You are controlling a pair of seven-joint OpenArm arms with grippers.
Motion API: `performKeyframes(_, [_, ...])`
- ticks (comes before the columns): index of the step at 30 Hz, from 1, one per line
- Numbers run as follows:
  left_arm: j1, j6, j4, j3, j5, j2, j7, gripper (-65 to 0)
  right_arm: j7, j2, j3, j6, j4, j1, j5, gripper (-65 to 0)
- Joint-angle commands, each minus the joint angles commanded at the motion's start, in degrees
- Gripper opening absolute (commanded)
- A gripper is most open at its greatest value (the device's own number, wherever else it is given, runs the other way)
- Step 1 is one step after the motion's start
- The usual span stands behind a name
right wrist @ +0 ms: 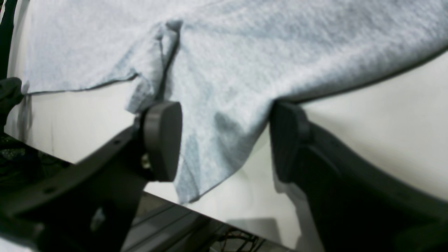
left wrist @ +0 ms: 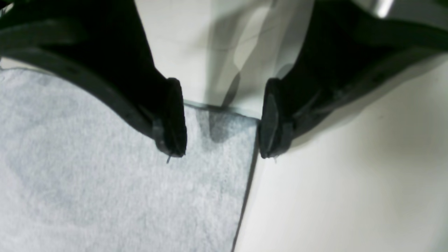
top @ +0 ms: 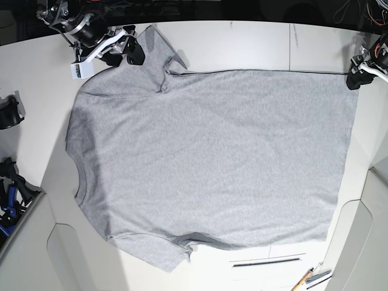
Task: Fold the T-shirt properly
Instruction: 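Lower both grippers to the shirt's side edge and pinch the fabric, then lift the side edge with both grippers and fold it across the shirt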
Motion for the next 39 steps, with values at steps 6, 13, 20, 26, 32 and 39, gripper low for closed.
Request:
performKeyframes(6, [0.00,-0.07,0.00,0.00,-0.98,0.00,1.07,-27.4,0.92,0.00,0.00,0.00,0.00,0.00,0.35,-25.6])
performKeyframes(13, [-0.02,-2.97,0.00,0.00,-1.07,0.00,1.01,-46.4,1.95,0.00,0.00,0.02,0.00,0.00,0.42,-25.6])
performKeyframes(20, [-0.04,-2.97,0.00,0.00,-1.07,0.00,-0.04,-62.8,2.27,-0.15,0.00,1.38,0.00,0.00,0.39,-61.2])
performKeyframes(26, [-0.04,-6.51,0.00,0.00,-1.05,-0.02,-1.16,-65.0,3.23,-0.15,0.00,6.12,0.00,0.85,-4.20,-65.0])
performKeyframes(32, [-0.02,-10.15,0.81,-0.13,-1.14,-0.09,-1.20,-65.0,1.27,-0.15,0.52,9.51,0.13,1.55,-2.80,-65.0])
performKeyframes(39, [-0.04,-10.15,4.04,-0.24,-5.22,-2.23,-2.01,-65.0,-1.55,-0.15,8.28,14.64,1.18,1.57,7.82,-65.0])
